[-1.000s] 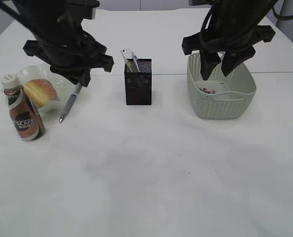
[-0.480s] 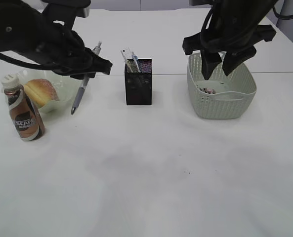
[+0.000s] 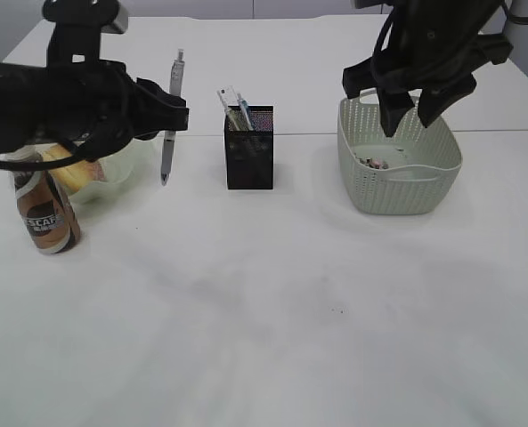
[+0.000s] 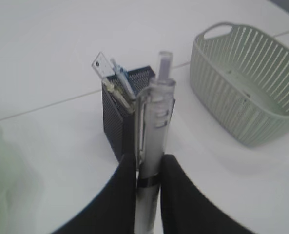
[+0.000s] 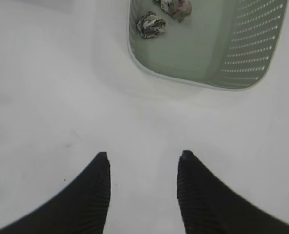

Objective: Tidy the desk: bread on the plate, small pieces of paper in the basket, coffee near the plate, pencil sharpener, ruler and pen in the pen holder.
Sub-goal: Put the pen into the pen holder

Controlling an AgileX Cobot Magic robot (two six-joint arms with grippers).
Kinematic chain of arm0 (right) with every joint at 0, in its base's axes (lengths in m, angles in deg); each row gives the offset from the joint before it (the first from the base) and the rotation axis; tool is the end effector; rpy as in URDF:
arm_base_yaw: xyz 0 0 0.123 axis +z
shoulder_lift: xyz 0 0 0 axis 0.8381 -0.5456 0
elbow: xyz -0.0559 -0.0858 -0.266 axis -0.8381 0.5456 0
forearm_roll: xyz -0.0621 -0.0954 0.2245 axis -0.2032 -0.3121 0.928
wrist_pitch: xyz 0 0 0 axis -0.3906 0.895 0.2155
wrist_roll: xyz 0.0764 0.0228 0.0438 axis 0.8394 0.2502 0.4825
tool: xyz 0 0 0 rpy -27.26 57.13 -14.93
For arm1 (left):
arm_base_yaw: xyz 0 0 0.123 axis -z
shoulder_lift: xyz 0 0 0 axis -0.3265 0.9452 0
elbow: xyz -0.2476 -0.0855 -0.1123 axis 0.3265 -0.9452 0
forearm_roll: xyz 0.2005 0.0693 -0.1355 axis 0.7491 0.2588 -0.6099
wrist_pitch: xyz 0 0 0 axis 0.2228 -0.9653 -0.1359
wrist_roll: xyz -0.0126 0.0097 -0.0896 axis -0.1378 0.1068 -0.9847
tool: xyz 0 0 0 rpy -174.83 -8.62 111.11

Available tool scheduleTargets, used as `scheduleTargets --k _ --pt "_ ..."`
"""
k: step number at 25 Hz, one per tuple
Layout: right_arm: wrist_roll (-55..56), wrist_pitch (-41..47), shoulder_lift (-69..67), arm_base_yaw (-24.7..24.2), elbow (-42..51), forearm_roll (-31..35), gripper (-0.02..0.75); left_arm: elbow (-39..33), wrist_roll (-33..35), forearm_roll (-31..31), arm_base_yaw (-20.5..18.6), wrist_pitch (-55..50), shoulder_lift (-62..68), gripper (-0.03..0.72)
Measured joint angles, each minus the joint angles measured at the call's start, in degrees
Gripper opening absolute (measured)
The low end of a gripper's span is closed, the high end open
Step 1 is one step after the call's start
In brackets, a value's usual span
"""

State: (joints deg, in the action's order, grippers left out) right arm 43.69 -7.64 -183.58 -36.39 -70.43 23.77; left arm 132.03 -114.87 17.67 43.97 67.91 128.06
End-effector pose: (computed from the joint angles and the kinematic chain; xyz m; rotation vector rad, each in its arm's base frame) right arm 0.3785 0.1235 0.3136 -0.2346 2.7735 -0.1432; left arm 0.3383 -0.1647 0.2394 0.3877 1.9951 -0.4168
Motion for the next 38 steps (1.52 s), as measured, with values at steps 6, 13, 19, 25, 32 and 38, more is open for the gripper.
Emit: scheduleTargets --k 6,13,19,25,32,38 --pt "0.12 0.00 0.00 0.00 0.00 -4.69 0.333 -4.89 -0.18 -0.54 -5.36 21.85 1.46 0.077" --pt "0.20 0.00 0.00 0.00 0.00 -6.32 0.334 -4.89 -0.18 -4.32 -5.72 37.04 6.20 0.077" --pt "0.20 0.00 0.00 0.00 0.00 -6.76 0.333 0.97 0.47 -6.55 -5.72 40.41 11.84 0.077" --pt "0.20 -0.48 0.00 0.00 0.00 -6.88 0.333 10.33 1.04 -6.44 -5.72 40.68 18.44 0.077" --pt "0.20 -2.22 0.00 0.00 0.00 -7.10 0.333 20.86 1.12 -2.58 -5.26 33.49 24.16 0.077" --pt "0.20 -3.42 0.00 0.00 0.00 -7.56 0.333 25.49 1.17 -1.52 -4.63 31.87 28.91 0.077"
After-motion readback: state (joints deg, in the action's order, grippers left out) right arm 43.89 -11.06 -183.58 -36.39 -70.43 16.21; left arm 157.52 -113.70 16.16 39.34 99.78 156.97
